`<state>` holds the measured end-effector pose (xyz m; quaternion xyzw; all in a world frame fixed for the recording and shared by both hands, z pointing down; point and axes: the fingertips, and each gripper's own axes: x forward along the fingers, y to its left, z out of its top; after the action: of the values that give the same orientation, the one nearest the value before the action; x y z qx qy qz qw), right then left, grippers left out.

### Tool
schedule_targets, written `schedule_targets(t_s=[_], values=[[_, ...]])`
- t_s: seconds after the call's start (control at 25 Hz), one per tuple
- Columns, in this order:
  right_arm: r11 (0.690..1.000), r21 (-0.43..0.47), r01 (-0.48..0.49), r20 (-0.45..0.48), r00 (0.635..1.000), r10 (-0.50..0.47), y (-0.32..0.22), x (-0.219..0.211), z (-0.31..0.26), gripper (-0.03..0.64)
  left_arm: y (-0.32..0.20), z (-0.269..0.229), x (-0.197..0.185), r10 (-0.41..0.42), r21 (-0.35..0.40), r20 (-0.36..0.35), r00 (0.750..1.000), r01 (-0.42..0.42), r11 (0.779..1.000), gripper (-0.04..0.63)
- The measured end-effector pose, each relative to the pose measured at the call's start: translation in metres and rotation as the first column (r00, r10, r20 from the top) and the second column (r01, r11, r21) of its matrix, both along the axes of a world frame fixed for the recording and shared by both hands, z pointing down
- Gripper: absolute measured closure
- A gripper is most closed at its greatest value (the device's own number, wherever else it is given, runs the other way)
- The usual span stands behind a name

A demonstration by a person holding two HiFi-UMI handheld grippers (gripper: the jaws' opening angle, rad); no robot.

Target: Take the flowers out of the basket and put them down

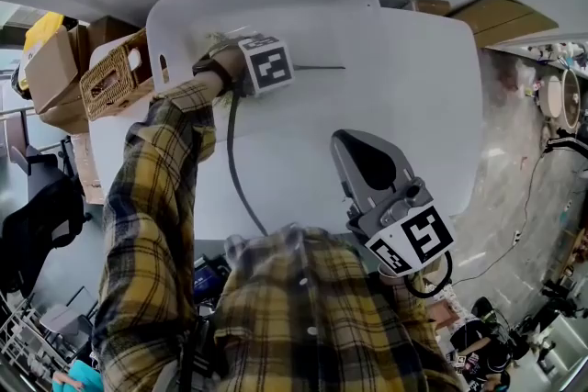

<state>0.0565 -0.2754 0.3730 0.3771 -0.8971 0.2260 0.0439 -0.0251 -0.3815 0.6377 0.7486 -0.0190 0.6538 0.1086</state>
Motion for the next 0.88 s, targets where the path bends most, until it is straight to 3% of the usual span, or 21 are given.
schedule_targets(t_s=[0.24, 0.64, 0.88], values=[[1.000, -0.013, -0.009, 0.014, 1.000, 0.009, -0.003, 0.002, 0.003, 0.614, -0.003, 0.006, -0.004, 0.008, 0.018, 0.024, 1.000, -0.008, 1.000, 0.334], [1.000, -0.015, -0.007, 0.013, 1.000, 0.008, -0.004, -0.003, 0.004, 0.614, -0.011, 0.005, -0.010, 0.009, 0.068, 0.052, 0.999, -0.013, 0.998, 0.497], [1.000, -0.020, -0.012, 0.014, 1.000, 0.013, -0.001, -0.002, 0.005, 0.614, -0.015, -0.002, -0.011, -0.020, 0.079, 0.041, 0.999, 0.017, 0.997, 0.526]])
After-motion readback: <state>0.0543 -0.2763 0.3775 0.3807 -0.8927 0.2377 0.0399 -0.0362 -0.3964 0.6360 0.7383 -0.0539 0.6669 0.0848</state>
